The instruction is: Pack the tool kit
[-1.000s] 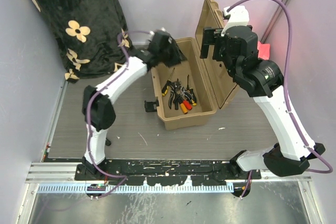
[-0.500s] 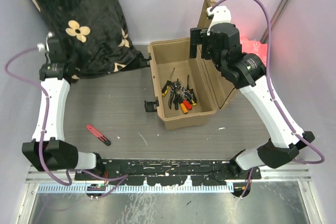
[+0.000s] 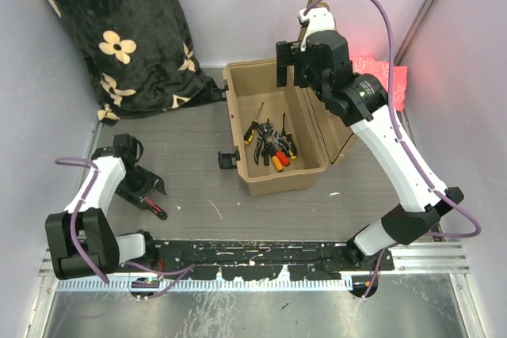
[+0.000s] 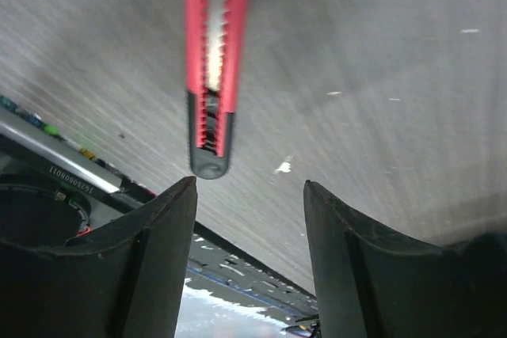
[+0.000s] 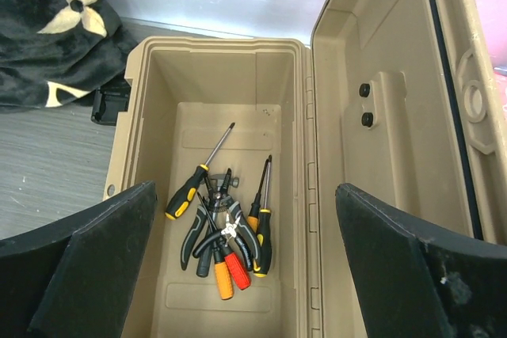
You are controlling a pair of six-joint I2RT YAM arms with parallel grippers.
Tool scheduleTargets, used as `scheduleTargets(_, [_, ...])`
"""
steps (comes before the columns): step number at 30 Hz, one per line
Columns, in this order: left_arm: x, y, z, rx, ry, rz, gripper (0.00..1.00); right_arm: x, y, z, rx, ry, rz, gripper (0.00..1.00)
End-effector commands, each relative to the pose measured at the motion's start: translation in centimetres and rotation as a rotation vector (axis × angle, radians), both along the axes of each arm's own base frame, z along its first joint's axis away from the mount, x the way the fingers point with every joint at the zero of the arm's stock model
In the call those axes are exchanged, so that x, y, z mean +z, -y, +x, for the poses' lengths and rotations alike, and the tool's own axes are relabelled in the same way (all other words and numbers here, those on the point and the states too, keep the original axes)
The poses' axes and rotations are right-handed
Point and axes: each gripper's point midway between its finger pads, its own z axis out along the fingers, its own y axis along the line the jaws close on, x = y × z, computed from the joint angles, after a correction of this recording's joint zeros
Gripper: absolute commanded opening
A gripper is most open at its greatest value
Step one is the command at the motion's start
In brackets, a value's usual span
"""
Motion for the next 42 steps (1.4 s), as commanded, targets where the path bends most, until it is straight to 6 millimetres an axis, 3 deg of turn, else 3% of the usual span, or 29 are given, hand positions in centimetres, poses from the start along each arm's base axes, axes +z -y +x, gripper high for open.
scheduleTargets(1, [-2.6,0.7,-2.6,0.072,-0.105,-0.039,0.58,3.6,0.1,-0.3,0.006,0.085,0.064,1.0])
scheduleTargets(12, [-3.4,-0.8,-3.4,0.091,-0.146,0.029,0.61,3.1,0.6,-0.7,-0.01,0.073,0.063,1.0])
scheduleTargets(18, [-5.2,-1.4,-4.1,0.097,-0.203,0.038,0.61,3.0,0.8,-1.0,-0.012,0.072,0.064,1.0])
scheduleTargets(28, [-6.8,-1.6,-2.3,0.092,-0.162,0.017,0.64,3.1,1.6,-1.6,-0.03,0.074,0.06,1.0])
scheduleTargets(30, [-7.1,-1.6,-2.1,0.089,-0.154,0.013,0.56,3.1,1.7,-1.6,-0.03,0.074,0.06,1.0])
scheduleTargets(31, [-7.2,-1.5,-2.1,0.085,-0.152,0.005,0.44,3.1,1.7,-1.6,-0.03,0.075,0.059,1.0])
scheduleTargets(33, [-7.1,-1.3,-2.0,0.082,-0.15,-0.009,0.11,3.2,1.7,-1.6,-0.032,0.076,0.058,1.0])
scheduleTargets(34, [-6.8,-1.2,-1.8,0.082,-0.143,-0.015,0.01,3.2,1.8,-1.7,-0.034,0.078,0.057,1.0])
scheduleTargets(37, [-4.7,-0.3,0.2,0.057,-0.078,-0.075,0.0,3.4,2.0,-1.7,-0.04,0.084,0.057,1.0])
scheduleTargets(40, [-0.9,0.0,4.7,-0.017,0.06,-0.073,0.0,3.6,2.1,-1.7,-0.046,0.09,0.054,1.0])
scheduleTargets(42, [2.8,0.9,8.6,-0.078,0.203,-0.08,0.0,3.7,2.1,-1.6,-0.048,0.097,0.058,1.0])
